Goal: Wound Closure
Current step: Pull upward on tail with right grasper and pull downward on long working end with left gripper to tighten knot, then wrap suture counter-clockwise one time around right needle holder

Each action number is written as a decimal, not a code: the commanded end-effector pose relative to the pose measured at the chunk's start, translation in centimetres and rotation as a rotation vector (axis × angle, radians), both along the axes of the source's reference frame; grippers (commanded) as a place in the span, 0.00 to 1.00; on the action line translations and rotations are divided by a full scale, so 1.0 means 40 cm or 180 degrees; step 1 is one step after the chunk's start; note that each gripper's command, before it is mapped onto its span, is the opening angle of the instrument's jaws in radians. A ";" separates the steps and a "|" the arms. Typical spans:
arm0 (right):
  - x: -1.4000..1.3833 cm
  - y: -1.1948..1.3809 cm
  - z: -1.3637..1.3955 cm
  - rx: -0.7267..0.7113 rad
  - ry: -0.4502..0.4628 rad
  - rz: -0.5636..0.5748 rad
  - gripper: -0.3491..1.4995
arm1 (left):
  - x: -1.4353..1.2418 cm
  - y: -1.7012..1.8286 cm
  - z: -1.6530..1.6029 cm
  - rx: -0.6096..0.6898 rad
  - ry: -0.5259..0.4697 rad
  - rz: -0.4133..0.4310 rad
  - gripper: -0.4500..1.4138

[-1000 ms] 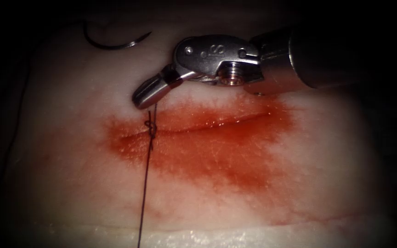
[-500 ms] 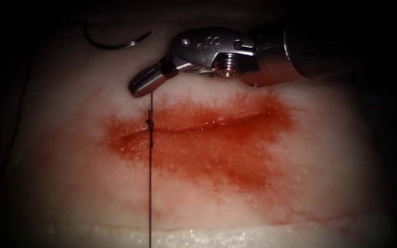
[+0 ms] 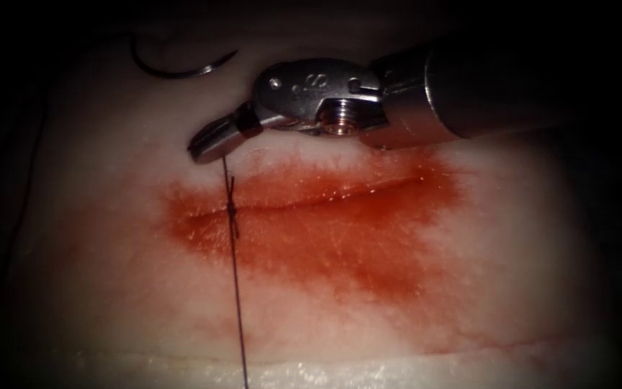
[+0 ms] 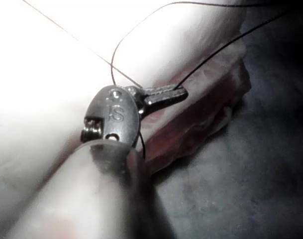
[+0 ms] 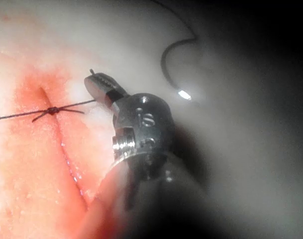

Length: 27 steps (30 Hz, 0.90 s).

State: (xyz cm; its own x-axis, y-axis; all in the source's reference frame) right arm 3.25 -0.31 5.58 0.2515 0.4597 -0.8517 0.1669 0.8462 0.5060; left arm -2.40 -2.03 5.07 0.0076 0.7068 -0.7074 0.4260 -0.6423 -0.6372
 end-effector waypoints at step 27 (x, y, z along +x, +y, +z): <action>-0.0114 0.0065 -0.0114 -0.0261 0.0256 0.0925 0.90 | 0.0048 0.0365 -0.0260 -0.0696 0.0124 -0.0422 0.00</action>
